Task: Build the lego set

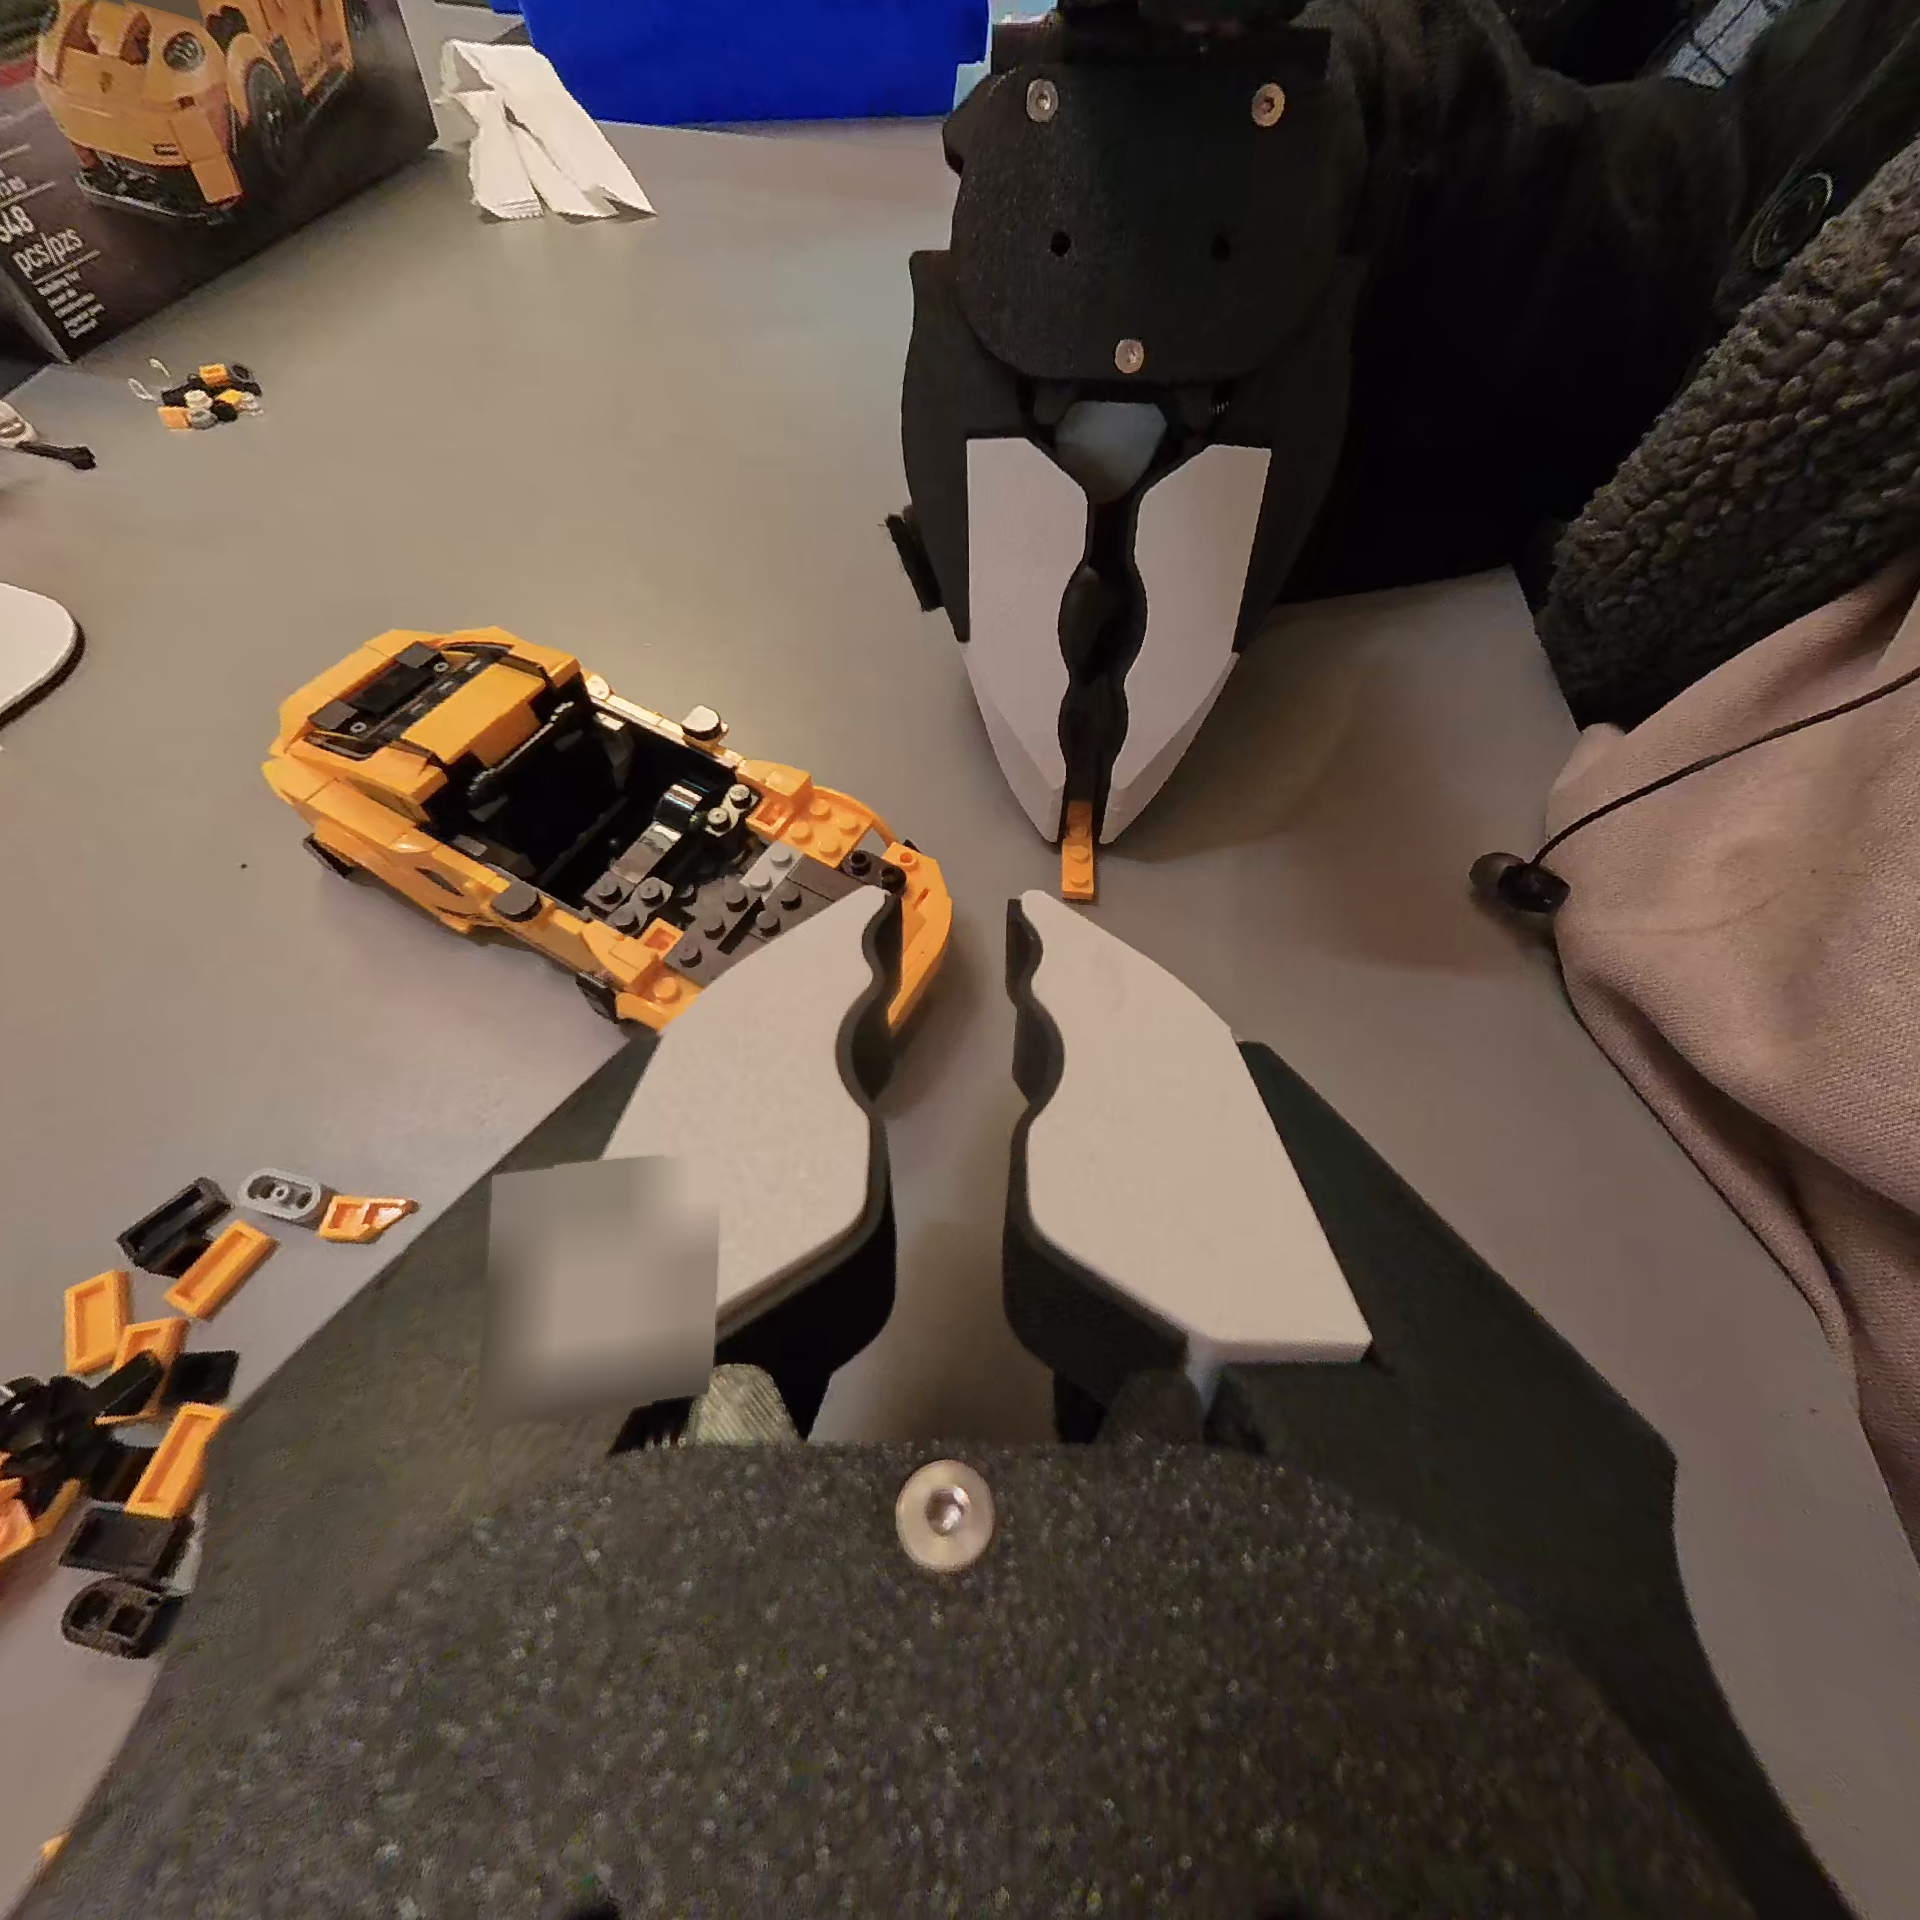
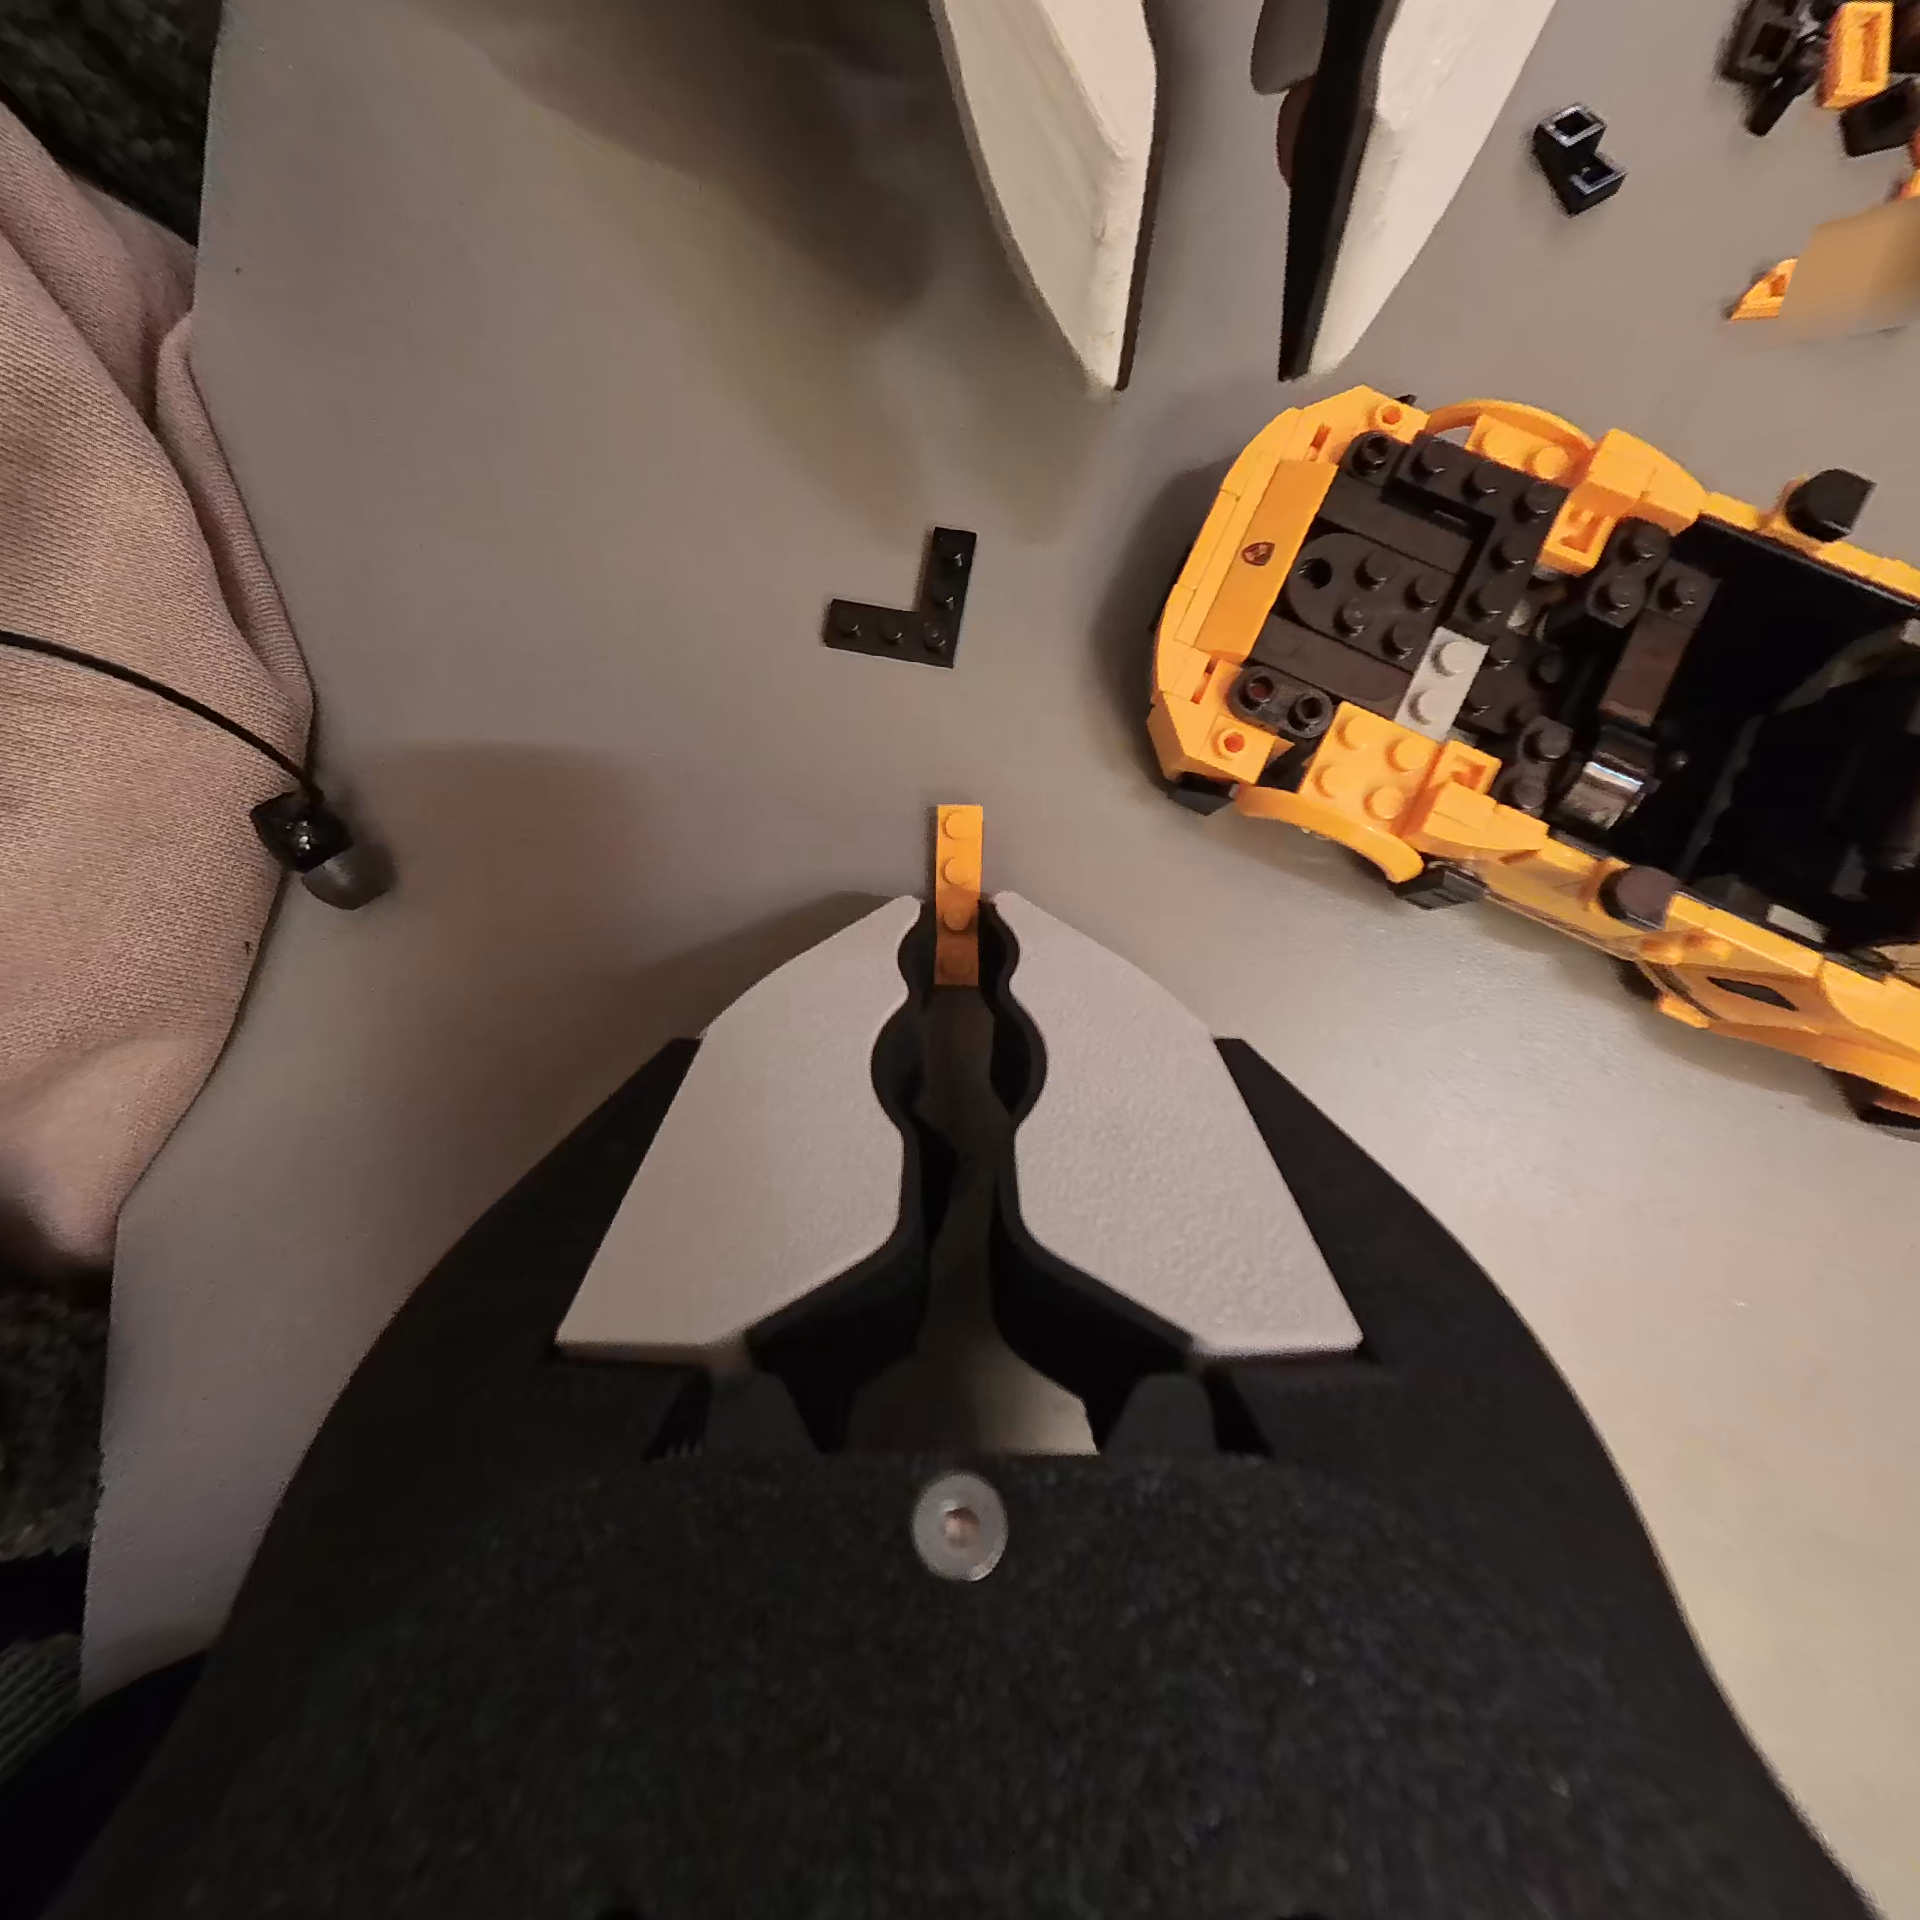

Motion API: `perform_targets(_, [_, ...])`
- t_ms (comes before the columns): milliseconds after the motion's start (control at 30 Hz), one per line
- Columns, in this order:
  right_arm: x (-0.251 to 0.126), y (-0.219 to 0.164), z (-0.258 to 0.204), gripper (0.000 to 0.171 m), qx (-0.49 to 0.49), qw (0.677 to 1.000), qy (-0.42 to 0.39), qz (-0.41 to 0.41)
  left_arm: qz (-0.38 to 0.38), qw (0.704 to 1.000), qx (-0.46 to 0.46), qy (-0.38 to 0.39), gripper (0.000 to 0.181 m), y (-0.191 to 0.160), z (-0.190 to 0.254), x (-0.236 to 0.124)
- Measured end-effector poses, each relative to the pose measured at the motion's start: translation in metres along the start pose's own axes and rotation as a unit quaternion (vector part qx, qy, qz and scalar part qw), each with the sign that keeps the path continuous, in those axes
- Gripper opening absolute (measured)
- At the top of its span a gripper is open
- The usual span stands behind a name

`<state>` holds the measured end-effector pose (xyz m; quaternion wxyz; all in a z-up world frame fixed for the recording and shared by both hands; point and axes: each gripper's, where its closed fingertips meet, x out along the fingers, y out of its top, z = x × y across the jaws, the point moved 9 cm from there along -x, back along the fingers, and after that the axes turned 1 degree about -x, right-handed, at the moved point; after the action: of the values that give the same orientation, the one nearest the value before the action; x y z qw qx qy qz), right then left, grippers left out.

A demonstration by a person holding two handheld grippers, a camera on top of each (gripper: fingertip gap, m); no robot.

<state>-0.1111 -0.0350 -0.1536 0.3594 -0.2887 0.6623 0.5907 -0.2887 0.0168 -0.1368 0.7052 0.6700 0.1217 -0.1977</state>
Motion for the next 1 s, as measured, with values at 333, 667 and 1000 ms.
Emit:
perform_targets(333, [-0.034, -0.031, 0.028, 0.007, 0.081, 0.991, -0.101, -0.02, 0.002, 1.0, -0.002, 0.008, 0.018, 0.0, -0.002, 0.0])
perform_targets(667, [-0.044, -0.053, 0.042, 0.017, 0.119, 0.981, -0.145, -0.041, 0.015, 0.998, -0.009, 0.058, 0.015, 0.002, -0.011, -0.008])
perform_targets(1000, [-0.057, -0.037, 0.038, 0.029, 0.109, 0.98, -0.166, 0.011, 0.007, 0.997, -0.009, 0.082, 0.015, 0.0, -0.015, -0.01])
